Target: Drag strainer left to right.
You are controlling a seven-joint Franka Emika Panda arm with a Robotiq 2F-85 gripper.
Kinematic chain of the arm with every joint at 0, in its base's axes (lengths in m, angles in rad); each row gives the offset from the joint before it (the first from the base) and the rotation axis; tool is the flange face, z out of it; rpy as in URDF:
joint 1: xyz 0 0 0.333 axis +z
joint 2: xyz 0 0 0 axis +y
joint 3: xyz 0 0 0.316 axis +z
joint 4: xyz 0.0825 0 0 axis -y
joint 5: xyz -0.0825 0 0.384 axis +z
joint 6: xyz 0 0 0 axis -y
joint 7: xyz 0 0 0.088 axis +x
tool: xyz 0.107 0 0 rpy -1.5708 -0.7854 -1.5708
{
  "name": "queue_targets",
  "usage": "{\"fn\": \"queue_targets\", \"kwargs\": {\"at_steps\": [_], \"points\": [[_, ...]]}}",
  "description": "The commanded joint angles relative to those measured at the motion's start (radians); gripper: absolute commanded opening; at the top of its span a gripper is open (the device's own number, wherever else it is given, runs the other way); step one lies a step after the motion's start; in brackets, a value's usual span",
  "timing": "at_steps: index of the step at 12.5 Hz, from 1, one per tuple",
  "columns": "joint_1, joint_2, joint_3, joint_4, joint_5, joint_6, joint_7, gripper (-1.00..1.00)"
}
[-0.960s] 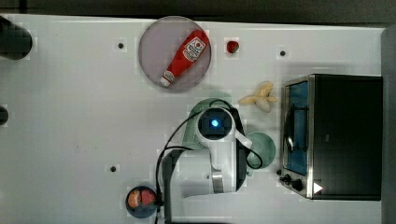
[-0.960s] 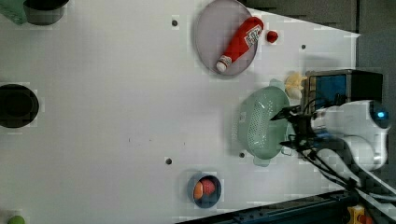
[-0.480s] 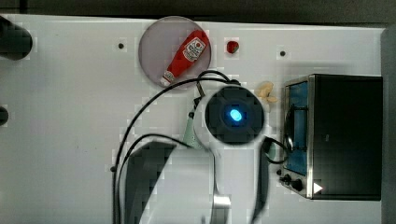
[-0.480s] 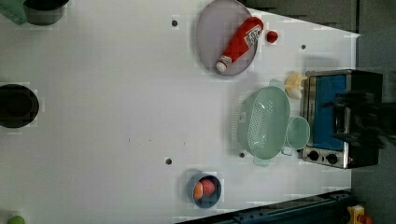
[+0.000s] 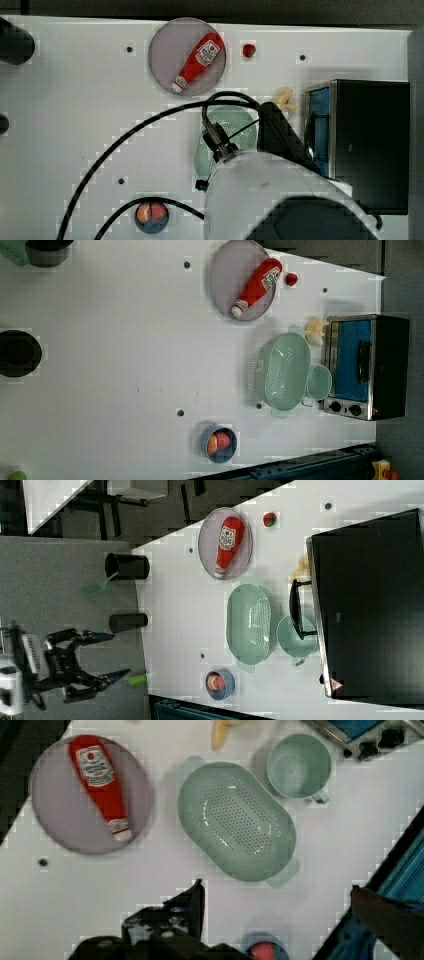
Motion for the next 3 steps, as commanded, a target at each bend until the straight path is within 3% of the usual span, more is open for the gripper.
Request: {"fn": "queue_targets", "kwargs": {"at_steps": [1,3], "points": [[-0.011,0.064,-0.005,-0.010,-0.025,-0.033,-0.118,1.00],[-0.011,0.064,-0.011,-0.011,-0.026,-0.033,-0.121,1.00]]}}
